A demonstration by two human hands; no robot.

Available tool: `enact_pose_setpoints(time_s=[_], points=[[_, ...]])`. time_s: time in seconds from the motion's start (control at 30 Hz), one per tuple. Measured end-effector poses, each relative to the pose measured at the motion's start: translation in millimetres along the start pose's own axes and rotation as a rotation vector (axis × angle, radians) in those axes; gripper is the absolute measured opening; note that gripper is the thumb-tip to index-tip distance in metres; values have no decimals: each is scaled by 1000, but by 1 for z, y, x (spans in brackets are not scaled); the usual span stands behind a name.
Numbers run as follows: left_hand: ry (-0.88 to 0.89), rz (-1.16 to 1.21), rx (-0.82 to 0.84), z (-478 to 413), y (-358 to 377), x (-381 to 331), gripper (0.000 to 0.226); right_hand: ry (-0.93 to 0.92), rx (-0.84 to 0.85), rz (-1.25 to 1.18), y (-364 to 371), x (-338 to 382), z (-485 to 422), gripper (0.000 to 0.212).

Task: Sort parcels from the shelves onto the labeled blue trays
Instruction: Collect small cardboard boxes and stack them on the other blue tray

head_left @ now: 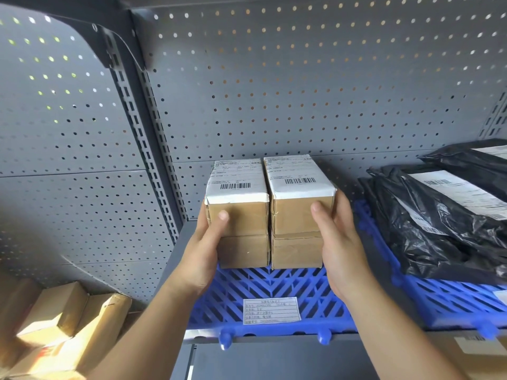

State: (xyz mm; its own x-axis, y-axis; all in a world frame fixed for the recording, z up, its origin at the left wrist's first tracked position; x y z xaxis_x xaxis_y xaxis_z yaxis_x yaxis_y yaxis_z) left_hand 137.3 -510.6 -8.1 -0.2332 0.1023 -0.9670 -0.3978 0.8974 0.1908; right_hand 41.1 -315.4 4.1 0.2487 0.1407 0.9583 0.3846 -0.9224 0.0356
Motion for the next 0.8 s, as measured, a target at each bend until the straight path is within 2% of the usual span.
enact_pose_setpoints(time_s=[0.17,0.37,0.43,0.5,0.8], points=[[13,28,0,1,0,-2,73,-24,15,25,-2,0,4,42],[8,56,-32,1,3,-1,72,-11,47,91,1,-4,5,72],[10,58,-39,0,4,-2,65,3,28,110,3,-4,5,77],[9,60,-35,0,4,-3,59,6,12,119,4,-4,4,79],[21,52,-41,0,5,-3,61,3,16,137,5,-6,3,78]])
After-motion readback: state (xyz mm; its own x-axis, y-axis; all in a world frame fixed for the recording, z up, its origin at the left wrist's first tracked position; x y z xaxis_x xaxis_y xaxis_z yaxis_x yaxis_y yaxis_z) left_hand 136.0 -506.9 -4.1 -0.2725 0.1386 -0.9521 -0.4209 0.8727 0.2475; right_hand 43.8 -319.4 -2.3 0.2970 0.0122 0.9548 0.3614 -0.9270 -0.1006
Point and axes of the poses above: each hand's wrist, its own z-axis away from the middle knuckle, its own y-axis out of the palm, x = y × z, the point moved 1 cm from there along -z, towards the middle knuckle, and after that the axes turned 5 degrees about z, right-handed, at the moved point
